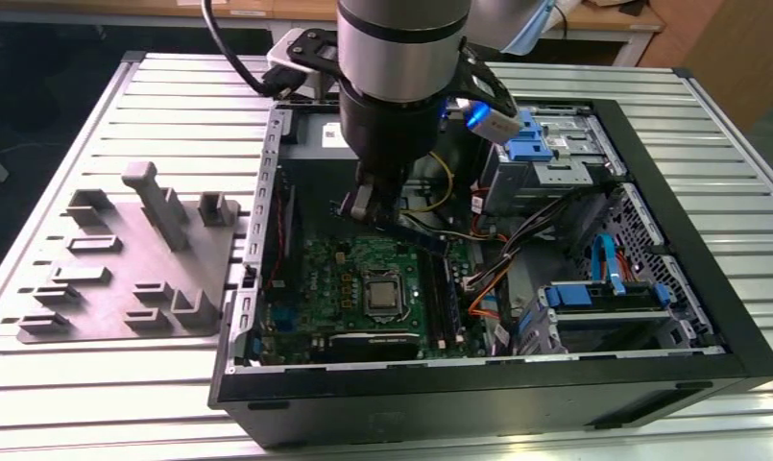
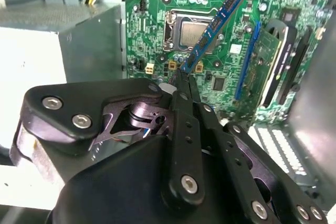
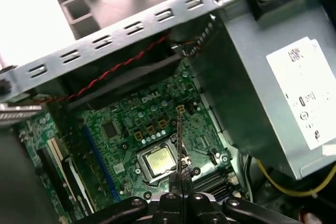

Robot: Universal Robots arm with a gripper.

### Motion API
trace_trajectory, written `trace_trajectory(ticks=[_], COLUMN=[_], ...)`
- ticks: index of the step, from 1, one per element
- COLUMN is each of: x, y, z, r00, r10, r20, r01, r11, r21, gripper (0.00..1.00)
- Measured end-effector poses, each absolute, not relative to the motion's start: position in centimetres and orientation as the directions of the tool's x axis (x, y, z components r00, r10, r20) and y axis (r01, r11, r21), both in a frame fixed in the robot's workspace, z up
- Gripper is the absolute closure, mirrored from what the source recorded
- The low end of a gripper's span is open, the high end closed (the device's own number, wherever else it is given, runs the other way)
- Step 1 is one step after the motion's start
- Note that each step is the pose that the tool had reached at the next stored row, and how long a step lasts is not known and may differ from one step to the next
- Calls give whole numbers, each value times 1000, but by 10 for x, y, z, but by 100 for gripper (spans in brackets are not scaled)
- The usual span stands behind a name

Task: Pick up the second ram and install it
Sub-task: 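Insert the second ram into the second slot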

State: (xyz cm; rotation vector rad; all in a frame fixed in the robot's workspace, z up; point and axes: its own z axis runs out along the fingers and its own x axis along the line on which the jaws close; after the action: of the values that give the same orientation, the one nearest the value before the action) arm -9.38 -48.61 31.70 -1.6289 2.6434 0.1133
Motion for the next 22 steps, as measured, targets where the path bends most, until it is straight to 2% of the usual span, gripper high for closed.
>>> trace_trajectory(ticks=[22], x=[-94], y=[-486], z=[312], r00=[-761], r10=[-645], r20=[-68], r01=[-648], r11=[760], r21=[44], gripper=[89])
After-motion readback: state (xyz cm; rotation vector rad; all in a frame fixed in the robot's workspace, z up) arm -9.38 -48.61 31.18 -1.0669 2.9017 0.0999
